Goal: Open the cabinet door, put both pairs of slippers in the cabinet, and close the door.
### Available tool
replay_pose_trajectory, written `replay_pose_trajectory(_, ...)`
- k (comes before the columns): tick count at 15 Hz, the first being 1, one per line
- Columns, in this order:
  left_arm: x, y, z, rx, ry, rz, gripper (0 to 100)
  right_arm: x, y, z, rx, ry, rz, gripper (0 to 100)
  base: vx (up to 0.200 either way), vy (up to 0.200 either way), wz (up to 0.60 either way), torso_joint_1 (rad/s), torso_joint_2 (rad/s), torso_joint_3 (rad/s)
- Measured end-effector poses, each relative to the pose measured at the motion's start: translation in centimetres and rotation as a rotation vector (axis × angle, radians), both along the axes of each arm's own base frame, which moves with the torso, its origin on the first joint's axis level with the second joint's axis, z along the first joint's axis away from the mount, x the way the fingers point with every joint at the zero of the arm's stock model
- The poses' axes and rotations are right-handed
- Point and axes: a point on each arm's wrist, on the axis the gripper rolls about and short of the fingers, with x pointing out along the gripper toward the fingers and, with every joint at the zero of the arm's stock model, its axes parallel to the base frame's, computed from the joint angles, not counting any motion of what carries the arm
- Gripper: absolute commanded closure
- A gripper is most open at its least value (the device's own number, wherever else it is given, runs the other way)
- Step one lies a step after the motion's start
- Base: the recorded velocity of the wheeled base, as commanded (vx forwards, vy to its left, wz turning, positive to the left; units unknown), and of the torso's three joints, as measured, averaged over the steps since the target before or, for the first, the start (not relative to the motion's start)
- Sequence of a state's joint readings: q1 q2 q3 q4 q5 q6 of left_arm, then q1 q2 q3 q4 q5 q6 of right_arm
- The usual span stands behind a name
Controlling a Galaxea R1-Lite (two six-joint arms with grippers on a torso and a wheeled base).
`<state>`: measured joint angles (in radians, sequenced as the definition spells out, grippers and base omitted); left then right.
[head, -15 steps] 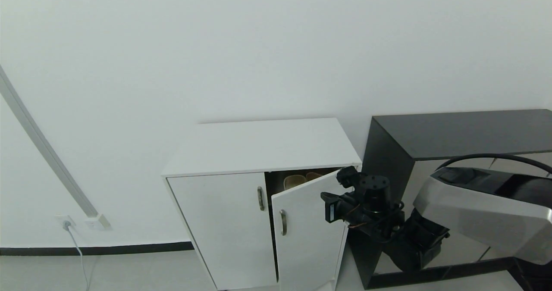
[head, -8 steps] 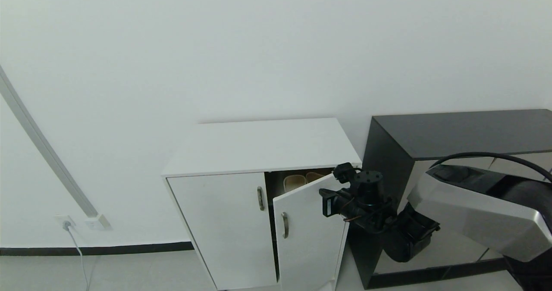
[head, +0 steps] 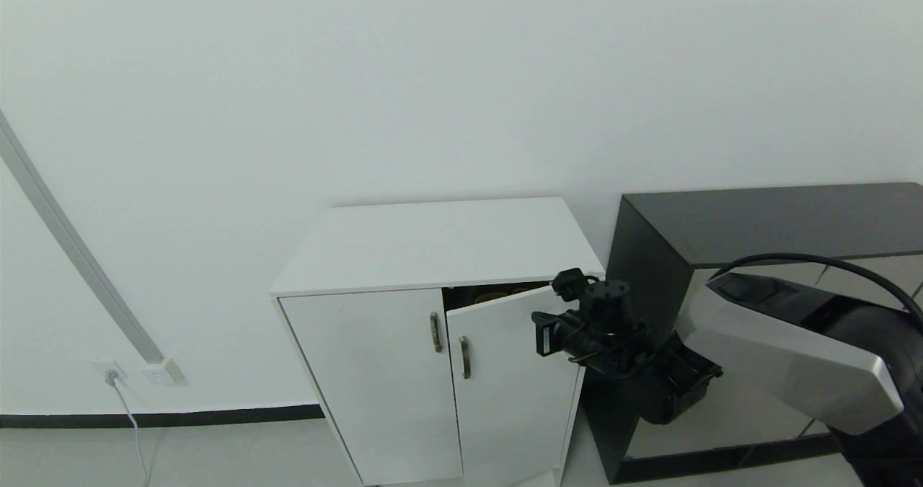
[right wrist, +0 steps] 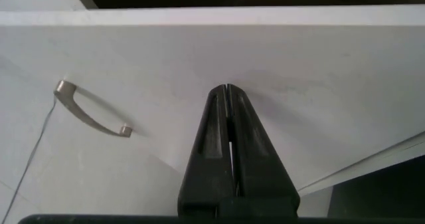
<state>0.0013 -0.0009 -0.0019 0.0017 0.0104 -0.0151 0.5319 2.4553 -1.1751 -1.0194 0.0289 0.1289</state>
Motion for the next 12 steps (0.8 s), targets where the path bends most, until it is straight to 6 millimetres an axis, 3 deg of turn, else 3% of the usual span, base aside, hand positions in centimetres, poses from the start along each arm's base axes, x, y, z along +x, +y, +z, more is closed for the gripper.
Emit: replay_pose_trajectory(12,0.0,0.0,0.0,0.0,0.0,0.001,100,2.2,0.2,0.4,-0.002,-0.018,-0.018,100,0.0,0.0,0.0,0.0,0.0,0.0)
